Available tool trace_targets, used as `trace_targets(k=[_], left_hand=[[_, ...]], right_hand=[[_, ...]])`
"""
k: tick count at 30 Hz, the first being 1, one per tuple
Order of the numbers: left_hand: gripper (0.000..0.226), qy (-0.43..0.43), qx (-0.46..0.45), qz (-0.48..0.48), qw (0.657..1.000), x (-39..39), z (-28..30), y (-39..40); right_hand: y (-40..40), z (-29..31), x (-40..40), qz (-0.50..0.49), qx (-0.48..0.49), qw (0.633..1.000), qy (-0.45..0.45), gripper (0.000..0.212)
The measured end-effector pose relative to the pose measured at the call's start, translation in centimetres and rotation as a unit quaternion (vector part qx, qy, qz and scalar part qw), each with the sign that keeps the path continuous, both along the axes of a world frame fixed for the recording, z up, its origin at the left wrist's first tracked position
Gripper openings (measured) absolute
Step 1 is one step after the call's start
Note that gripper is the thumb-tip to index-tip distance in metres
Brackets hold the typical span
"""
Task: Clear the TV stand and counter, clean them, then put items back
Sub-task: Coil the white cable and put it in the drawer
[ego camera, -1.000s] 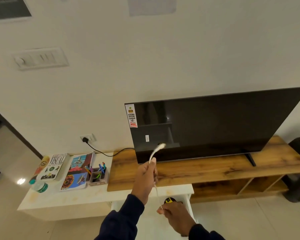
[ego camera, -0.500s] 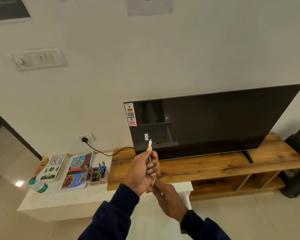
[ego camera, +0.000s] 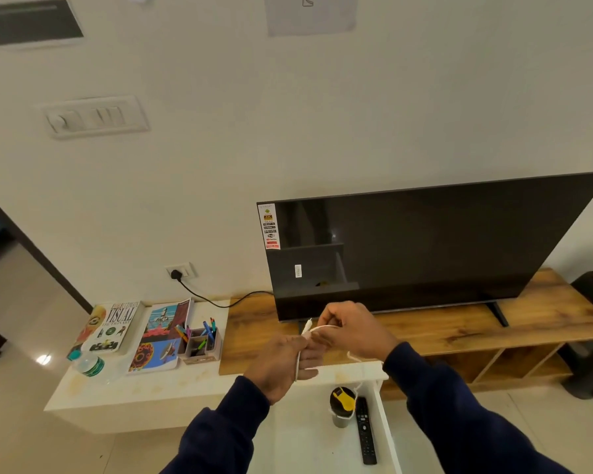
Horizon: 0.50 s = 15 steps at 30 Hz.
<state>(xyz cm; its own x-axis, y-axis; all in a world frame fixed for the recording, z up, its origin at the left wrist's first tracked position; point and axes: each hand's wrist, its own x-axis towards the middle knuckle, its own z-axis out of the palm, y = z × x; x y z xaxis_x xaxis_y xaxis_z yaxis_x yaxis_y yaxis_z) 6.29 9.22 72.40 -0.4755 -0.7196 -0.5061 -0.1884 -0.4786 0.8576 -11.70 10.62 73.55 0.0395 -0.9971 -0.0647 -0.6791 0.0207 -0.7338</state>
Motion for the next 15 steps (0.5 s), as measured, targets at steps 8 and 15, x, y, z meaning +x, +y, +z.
trace_targets(k=[8,15], left_hand=[[0.033,0.189,0.094,0.188,0.959,-0.5,-0.3,-0.5],[0.041,0.213,0.075,0.204,0.953,0.6,-0.2,-0.9]], right_hand=[[5.1,-2.0,6.2,-0.061,0.003,0.987,-0.149,0.014],[7.0,-7.4,3.9,0.056,0.092,0.989,-0.104,0.024]])
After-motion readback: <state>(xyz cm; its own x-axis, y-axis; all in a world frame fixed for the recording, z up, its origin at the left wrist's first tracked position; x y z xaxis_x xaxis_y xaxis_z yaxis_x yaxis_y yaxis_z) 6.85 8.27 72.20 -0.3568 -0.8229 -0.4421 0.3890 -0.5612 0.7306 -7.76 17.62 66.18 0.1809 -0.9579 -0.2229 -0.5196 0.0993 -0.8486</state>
